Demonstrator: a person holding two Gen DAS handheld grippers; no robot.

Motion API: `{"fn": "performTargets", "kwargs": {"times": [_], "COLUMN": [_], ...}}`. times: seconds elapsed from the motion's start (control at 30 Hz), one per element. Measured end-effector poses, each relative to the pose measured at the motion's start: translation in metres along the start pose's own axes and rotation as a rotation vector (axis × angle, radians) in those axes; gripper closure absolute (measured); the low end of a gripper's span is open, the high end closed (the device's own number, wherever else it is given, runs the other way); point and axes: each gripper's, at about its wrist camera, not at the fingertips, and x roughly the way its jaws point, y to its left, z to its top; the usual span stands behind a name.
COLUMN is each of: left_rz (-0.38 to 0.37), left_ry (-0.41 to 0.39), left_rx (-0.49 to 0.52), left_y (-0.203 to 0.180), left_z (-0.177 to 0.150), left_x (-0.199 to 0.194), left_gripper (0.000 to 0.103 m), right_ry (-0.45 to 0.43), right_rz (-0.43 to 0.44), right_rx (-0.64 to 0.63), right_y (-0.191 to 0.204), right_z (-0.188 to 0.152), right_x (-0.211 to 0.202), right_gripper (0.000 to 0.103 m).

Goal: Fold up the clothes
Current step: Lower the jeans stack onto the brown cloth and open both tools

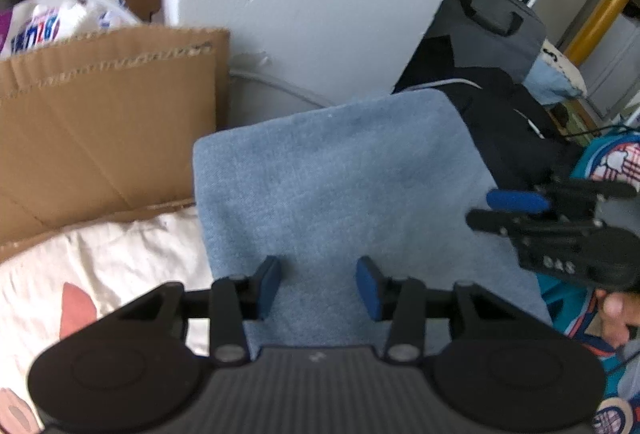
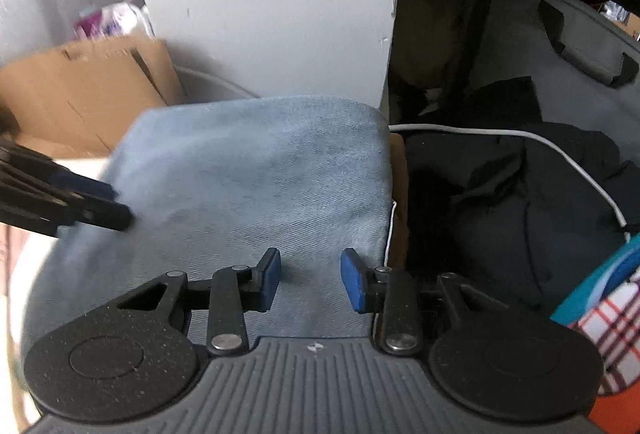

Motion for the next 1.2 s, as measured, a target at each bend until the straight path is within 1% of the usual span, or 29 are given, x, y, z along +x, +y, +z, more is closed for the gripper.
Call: {"fn": "performTargets", "kwargs": {"times": [0.1, 0.27, 0.33, 0.43, 0.57, 0.67, 0.77, 0.9, 1.03, 1.2], "left_rz": [0.013, 0.025, 0.036, 0.046, 0.096, 0.111, 0.117, 0.120, 0.119, 0.128], "left_ry": [-0.021, -0.057, -0.060, -0.055, -0.065, -0.066, -0.069, -0.080, -0.087, -0.090], "left_rx": [0.038, 0.042, 0.043, 0.035, 0.034, 0.020, 0.039, 0.052, 0.050, 0.065], "left_y": [-0.001, 0.006, 0.008, 0.010, 0.012, 0.013, 0.009, 0.007, 0.007, 0.003], "left_z": [0.003, 0.009, 0.011, 0.018, 0.028, 0.032, 0.030, 0.024, 0.019, 0.019], "left_x": [-0.002, 0.001, 0.004, 0.008, 0.012, 0.013, 0.013, 0.012, 0.012, 0.014], "left_gripper": [0.062, 0.062, 0.060, 0.060, 0.060, 0.060, 0.060, 0.060, 0.060, 0.060], "right_ry": [-0.024, -0.061, -0.056, -0.057, -0.062, -0.062, -0.043, -0.057, -0.063, -0.010], "right_rz": [-0.016, 0.039, 0.043, 0.035, 0.018, 0.011, 0.000, -0.002, -0.004, -0.006], "right_rx": [-0.015, 0.008, 0.007, 0.002, 0.007, 0.006, -0.006, 0.062, 0.074, 0.062], "right_y": [0.004, 0.000, 0.001, -0.002, -0.008, -0.010, -0.012, -0.020, -0.018, -0.018], "right_z": [0.012, 0.031, 0.037, 0.044, 0.053, 0.063, 0.068, 0.072, 0.076, 0.078], "right_x": [0.000, 0.009, 0.016, 0.027, 0.039, 0.046, 0.054, 0.059, 0.064, 0.075], "right_gripper": [0.063, 0.063, 0.063, 0.063, 0.064, 0.064, 0.066, 0.075, 0.076, 0.077]}}
